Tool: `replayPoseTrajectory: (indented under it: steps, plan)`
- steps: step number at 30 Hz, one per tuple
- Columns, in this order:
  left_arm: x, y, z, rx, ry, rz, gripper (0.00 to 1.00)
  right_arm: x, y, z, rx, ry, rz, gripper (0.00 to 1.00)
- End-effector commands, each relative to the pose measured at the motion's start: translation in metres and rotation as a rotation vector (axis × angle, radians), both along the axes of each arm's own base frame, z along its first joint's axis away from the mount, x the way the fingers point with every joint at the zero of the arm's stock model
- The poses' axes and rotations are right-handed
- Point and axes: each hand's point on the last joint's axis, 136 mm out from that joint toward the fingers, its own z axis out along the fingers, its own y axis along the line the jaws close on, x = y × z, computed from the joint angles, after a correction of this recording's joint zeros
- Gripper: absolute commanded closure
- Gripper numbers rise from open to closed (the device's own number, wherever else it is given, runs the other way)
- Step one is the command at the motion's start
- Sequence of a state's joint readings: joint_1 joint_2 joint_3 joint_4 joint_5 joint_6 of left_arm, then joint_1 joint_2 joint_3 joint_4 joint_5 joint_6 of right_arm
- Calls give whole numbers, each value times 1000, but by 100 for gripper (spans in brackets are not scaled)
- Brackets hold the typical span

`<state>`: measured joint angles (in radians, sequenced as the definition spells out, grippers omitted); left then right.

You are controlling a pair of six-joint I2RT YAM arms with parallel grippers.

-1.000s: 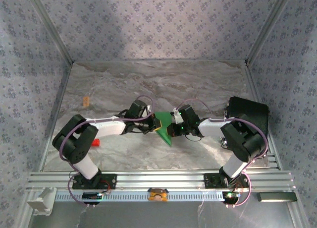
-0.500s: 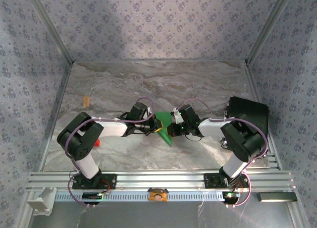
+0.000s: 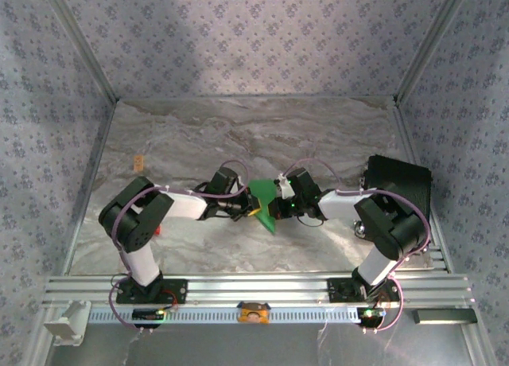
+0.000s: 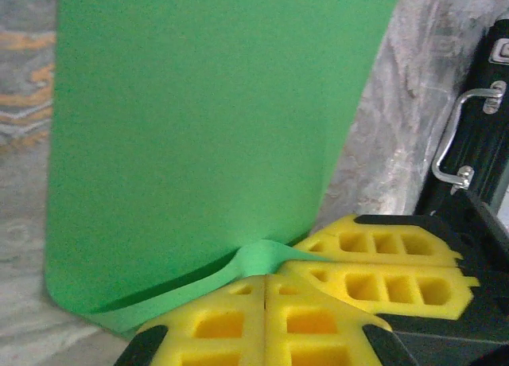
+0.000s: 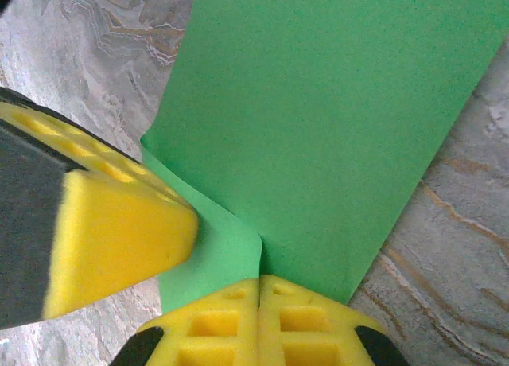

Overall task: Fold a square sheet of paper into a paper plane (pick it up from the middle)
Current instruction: Third fold the triangle at the center of the table.

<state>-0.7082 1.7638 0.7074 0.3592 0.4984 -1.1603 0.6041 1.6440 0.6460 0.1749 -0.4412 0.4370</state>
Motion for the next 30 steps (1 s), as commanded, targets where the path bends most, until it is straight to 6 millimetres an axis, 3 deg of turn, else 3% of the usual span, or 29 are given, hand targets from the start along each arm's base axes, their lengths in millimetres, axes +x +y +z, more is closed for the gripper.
replayPoseTrajectory:
  steps: [1,11,16,21,24,30]
  plan:
    - [-5,3,-10,31,13,-25,100,-5,-9,-12,-38,33,-9,100]
    - [-8,6,-21,73,23,-49,100,-1,0,7,10,27,-4,99]
    - [-8,6,-21,72,20,-53,100,8,-6,32,17,11,-49,74]
    - [-8,5,-21,72,20,-57,100,9,-25,55,19,24,-108,59]
    - [-7,5,-20,72,17,-57,100,-5,-12,67,93,74,-41,61]
    - [-6,6,-18,74,10,-56,100,-41,22,59,95,161,84,87]
